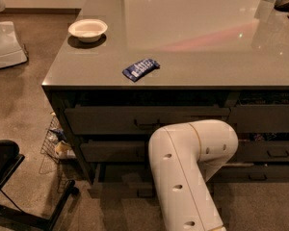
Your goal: Open bottom drawer
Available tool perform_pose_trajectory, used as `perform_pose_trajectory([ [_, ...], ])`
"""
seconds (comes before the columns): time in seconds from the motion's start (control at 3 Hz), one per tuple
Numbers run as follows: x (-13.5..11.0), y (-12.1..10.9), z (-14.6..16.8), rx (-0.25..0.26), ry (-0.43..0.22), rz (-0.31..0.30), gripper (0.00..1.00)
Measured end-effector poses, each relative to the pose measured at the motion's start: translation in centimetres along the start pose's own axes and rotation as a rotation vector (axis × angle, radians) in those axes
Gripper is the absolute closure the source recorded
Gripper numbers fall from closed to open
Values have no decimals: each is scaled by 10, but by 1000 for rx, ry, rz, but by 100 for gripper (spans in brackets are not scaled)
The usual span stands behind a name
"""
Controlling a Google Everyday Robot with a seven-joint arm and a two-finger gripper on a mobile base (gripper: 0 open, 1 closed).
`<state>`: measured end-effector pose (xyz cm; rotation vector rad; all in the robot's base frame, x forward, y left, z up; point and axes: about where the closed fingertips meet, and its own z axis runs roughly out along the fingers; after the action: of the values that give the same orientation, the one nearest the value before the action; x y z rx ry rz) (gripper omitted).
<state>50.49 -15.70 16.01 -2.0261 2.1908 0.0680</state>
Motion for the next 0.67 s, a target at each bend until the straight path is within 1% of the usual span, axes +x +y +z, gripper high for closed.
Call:
perform_pose_trajectory([
  [0.33, 0, 0, 0, 0, 0, 0, 100],
  [0.67, 0, 0, 0, 0, 0, 0, 86],
])
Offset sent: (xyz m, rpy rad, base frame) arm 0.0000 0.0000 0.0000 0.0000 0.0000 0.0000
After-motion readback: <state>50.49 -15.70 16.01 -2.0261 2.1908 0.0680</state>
